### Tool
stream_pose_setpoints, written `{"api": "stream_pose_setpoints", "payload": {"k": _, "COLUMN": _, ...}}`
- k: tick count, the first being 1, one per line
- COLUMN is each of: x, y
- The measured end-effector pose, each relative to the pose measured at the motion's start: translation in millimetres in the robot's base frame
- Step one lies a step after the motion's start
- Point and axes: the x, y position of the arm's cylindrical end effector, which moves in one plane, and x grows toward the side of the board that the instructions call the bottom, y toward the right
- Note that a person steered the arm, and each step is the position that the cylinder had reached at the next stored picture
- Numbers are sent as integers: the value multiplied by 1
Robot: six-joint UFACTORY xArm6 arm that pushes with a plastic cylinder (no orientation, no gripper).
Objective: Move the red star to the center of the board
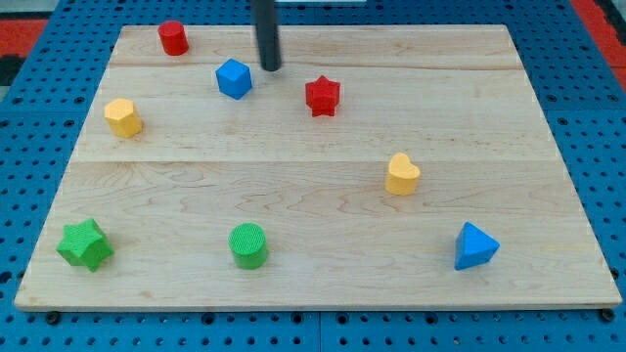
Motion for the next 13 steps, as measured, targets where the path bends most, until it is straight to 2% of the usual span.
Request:
{"api": "stream_pose_setpoints", "payload": {"k": 1, "x": 2, "y": 47}}
{"api": "stream_pose_setpoints", "payload": {"k": 2, "x": 21, "y": 71}}
{"api": "stream_pose_setpoints", "payload": {"k": 7, "x": 106, "y": 42}}
{"api": "stream_pose_setpoints", "payload": {"k": 8, "x": 108, "y": 79}}
{"api": "stream_pose_setpoints", "payload": {"k": 9, "x": 119, "y": 145}}
{"api": "stream_pose_setpoints", "payload": {"k": 10, "x": 160, "y": 154}}
{"api": "stream_pose_setpoints", "payload": {"k": 12, "x": 197, "y": 181}}
{"api": "stream_pose_setpoints", "payload": {"k": 13, "x": 222, "y": 168}}
